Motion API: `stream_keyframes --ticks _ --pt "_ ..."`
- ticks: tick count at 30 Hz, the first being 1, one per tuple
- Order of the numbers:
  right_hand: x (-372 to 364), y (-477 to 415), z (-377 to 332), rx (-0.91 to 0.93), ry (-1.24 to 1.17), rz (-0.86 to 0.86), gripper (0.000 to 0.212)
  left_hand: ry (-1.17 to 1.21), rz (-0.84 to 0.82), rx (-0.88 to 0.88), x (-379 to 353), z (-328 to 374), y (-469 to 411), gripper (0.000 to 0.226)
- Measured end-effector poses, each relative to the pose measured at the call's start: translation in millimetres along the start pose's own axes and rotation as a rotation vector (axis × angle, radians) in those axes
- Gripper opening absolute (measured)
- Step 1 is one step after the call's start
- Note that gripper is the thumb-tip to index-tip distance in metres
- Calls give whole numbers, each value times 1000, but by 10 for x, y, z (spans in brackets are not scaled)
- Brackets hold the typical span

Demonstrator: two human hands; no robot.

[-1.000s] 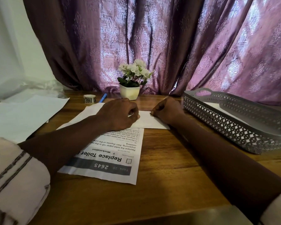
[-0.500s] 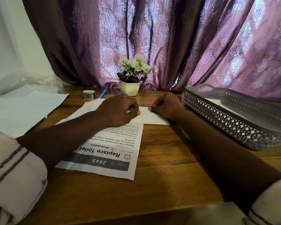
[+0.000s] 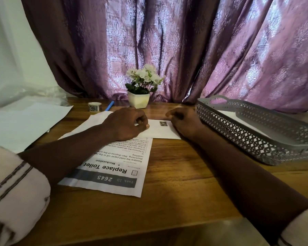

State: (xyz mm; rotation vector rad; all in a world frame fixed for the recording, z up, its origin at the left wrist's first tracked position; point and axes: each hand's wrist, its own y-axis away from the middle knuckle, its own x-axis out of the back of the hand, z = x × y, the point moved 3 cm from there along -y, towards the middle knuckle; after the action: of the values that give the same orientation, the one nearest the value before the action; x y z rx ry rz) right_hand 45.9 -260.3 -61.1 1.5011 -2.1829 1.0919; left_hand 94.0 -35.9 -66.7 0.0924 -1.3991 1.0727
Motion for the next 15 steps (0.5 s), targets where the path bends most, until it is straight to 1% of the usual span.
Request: stream_keyframes --ticks 3,5,10,13,15 --pt "-81 75 -160 95 260 -130 20 -2 7 5 -10 0 -4 15" --pt "-106 101 -250 103 362 -146 23 -8 6 11 -8 0 -6 15" --pt "-114 110 -303 33 555 -124 30 -1 11 30 -20 -22 -6 16" --pt "-157 154 -312 -10 763 -142 45 2 4 52 -38 -33 -2 18" --pt "-167 220 -345 -42 848 -172 53 11 -1 74 -38 -38 -2 19"
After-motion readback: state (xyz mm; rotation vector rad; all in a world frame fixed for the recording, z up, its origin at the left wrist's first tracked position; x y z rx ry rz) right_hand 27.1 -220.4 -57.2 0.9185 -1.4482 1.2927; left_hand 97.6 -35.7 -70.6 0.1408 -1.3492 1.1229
